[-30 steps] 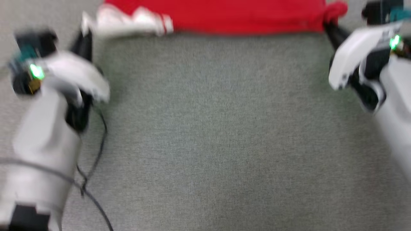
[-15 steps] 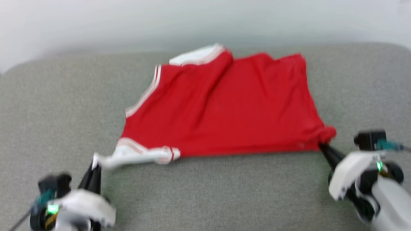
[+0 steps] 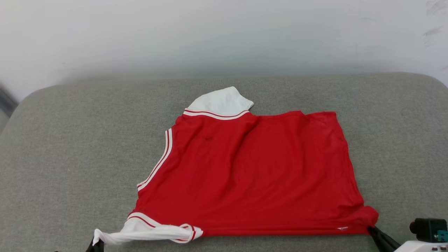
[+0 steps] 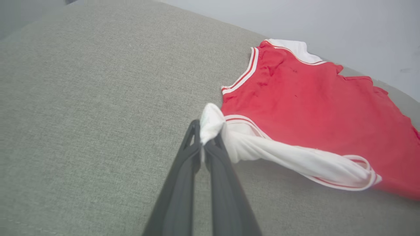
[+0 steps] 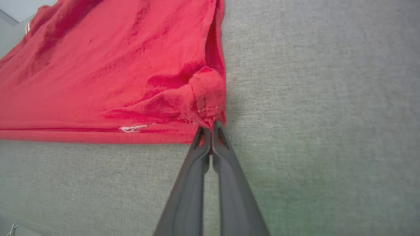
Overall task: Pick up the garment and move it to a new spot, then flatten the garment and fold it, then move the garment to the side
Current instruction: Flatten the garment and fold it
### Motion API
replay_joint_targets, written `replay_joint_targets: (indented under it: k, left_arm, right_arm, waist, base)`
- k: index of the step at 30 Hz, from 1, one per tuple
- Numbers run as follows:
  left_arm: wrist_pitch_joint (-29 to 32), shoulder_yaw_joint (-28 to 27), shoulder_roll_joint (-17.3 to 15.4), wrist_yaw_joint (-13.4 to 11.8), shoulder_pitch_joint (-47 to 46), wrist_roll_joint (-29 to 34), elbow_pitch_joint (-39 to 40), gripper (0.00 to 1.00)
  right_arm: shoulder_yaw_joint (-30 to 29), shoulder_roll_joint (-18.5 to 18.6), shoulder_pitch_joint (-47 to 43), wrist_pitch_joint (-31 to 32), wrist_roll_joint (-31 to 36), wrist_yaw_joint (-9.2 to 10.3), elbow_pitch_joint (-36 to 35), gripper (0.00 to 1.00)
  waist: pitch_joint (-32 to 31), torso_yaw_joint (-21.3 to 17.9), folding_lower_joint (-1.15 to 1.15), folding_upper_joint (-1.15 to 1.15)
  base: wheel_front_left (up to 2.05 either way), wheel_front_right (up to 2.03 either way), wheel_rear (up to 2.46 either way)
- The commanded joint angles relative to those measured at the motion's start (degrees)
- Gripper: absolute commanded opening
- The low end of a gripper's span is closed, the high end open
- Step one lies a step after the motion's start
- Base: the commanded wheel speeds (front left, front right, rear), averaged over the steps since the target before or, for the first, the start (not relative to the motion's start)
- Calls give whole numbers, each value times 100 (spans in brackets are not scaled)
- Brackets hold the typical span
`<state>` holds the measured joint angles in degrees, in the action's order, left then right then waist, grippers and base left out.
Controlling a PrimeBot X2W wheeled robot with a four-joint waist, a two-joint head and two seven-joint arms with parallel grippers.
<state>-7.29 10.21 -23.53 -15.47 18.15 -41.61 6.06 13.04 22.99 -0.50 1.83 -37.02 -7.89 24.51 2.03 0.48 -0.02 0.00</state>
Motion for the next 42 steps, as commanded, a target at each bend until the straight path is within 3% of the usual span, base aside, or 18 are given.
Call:
replay_joint_targets:
  k: [1, 7, 13, 21, 29, 30, 31, 32, 33, 42]
  left_arm:
    - [49, -123, -154, -177, -29, 92, 379, 0]
    - [270, 183, -188, 65, -959, 223, 469, 0]
    - [319, 401, -109, 415, -2125, 305, -49, 0]
    - [378, 740, 104, 895, -3109, 265, -1072, 0]
    - [524, 1026, 293, 1362, -3515, 102, -2151, 0]
    - [554, 1055, 307, 1399, -3536, 76, -2248, 0]
    - [554, 1069, 314, 1428, -3554, 67, -2343, 29]
    - [554, 1075, 318, 1449, -3589, 60, -2414, 78]
    - [523, 1059, 319, 1459, -3620, 57, -2478, 100]
    - [660, 802, -126, 1270, -3436, -1, -2378, 100]
  right_arm:
    - [-581, -89, -310, 376, 387, 72, -564, 0]
    - [-1022, -456, 37, 1152, 1020, 46, -1555, 0]
    - [-1074, -554, 744, 1634, 1342, 44, -1952, 0]
    - [-821, -535, 1548, 1947, 1353, 43, -1509, 0]
    - [-592, -591, 1636, 1984, 1267, 43, -881, 0]
    - [-569, -596, 1638, 1923, 1260, 43, -846, 32]
    - [-557, -610, 1665, 1833, 1249, 43, -835, 54]
    - [-538, -603, 1694, 1711, 1268, 43, -848, 100]
    - [-541, -602, 1698, 1588, 1270, 43, -856, 100]
    - [-750, -792, 1374, 151, 1626, 42, -1178, 100]
  waist:
    - [115, 18, 2, 0]
    - [509, 17, 2, 0]
    - [1055, -7, 2, 0]
    - [1659, -47, 2, 0]
    - [1761, -41, 2, 0]
    - [1738, -48, 2, 0]
    - [1708, -55, 2, 0]
    - [1668, -59, 2, 0]
    - [1622, -59, 2, 0]
    - [855, -144, 2, 0]
  base:
    - [0, 0, 0]
    - [0, 0, 0]
    - [0, 0, 0]
    - [0, 0, 0]
    - [0, 0, 0]
    - [0, 0, 0]
    - [0, 0, 0]
    - [0, 0, 0]
    - [0, 0, 0]
    - [0, 0, 0]
